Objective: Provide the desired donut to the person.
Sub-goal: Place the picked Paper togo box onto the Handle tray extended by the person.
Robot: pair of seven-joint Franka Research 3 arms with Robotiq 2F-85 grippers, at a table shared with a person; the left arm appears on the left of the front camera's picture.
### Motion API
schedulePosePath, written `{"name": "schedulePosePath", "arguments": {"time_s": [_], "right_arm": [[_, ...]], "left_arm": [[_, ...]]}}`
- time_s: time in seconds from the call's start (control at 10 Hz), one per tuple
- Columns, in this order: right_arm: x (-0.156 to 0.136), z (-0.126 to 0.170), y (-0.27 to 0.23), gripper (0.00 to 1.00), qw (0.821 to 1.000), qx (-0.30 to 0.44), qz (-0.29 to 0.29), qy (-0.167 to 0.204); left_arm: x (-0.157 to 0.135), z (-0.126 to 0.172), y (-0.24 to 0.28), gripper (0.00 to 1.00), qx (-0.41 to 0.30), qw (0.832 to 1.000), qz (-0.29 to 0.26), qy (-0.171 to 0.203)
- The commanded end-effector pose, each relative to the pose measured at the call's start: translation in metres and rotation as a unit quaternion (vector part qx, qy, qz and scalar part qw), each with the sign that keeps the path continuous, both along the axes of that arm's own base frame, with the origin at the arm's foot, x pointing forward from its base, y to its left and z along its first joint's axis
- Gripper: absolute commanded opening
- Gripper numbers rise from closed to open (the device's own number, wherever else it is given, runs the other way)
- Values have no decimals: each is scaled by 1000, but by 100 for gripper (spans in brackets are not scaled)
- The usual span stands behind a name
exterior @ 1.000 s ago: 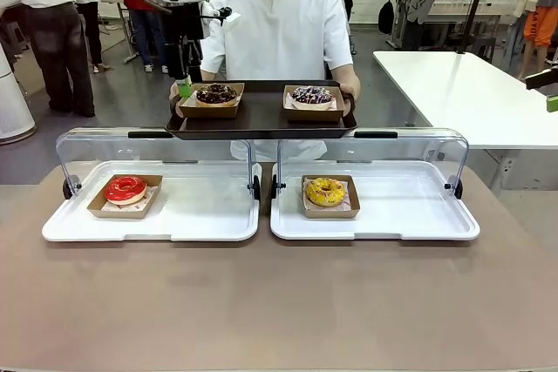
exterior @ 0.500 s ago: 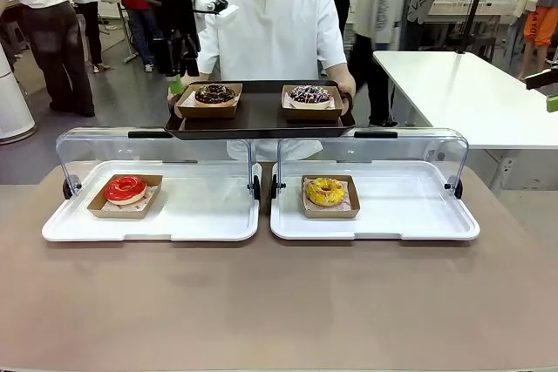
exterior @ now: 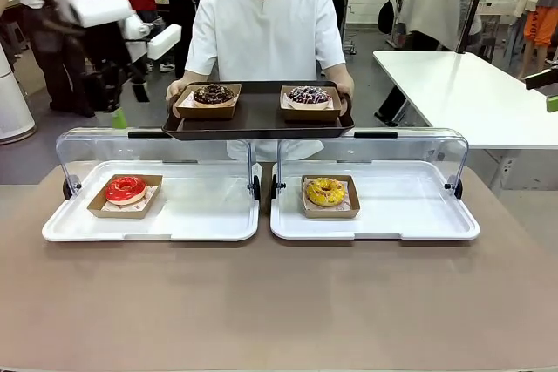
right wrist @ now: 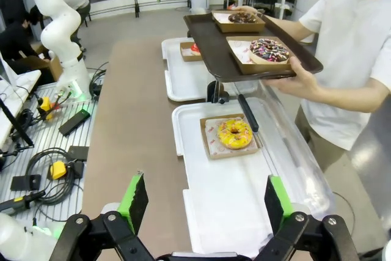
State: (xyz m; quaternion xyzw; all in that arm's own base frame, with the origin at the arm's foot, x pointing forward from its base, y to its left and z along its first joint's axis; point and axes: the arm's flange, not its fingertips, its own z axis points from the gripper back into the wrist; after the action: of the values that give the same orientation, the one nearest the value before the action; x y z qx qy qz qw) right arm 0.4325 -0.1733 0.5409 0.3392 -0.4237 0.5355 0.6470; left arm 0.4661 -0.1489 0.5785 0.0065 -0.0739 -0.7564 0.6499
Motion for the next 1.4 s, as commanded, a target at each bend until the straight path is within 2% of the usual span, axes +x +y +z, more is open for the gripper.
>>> {"name": "schedulePosePath", "arguments": {"time_s": [0.0, 0.1, 0.2, 1.3], "right_arm": [[-2, 0, 2, 100, 1000, 0, -2, -2], [-2, 0, 2, 100, 1000, 0, -2, -2], [-2, 0, 2, 100, 1000, 0, -2, -2], [-2, 0, 2, 100, 1000, 0, -2, -2]], "left_arm": [[-17, -5, 11, 100, -20, 1000, -5, -19], [-17, -3, 11, 100, 6, 1000, -1, -25], [-10, -2, 10, 100, -4, 1000, 5, -4], [-10, -2, 10, 100, -4, 1000, 5, -4]]}}
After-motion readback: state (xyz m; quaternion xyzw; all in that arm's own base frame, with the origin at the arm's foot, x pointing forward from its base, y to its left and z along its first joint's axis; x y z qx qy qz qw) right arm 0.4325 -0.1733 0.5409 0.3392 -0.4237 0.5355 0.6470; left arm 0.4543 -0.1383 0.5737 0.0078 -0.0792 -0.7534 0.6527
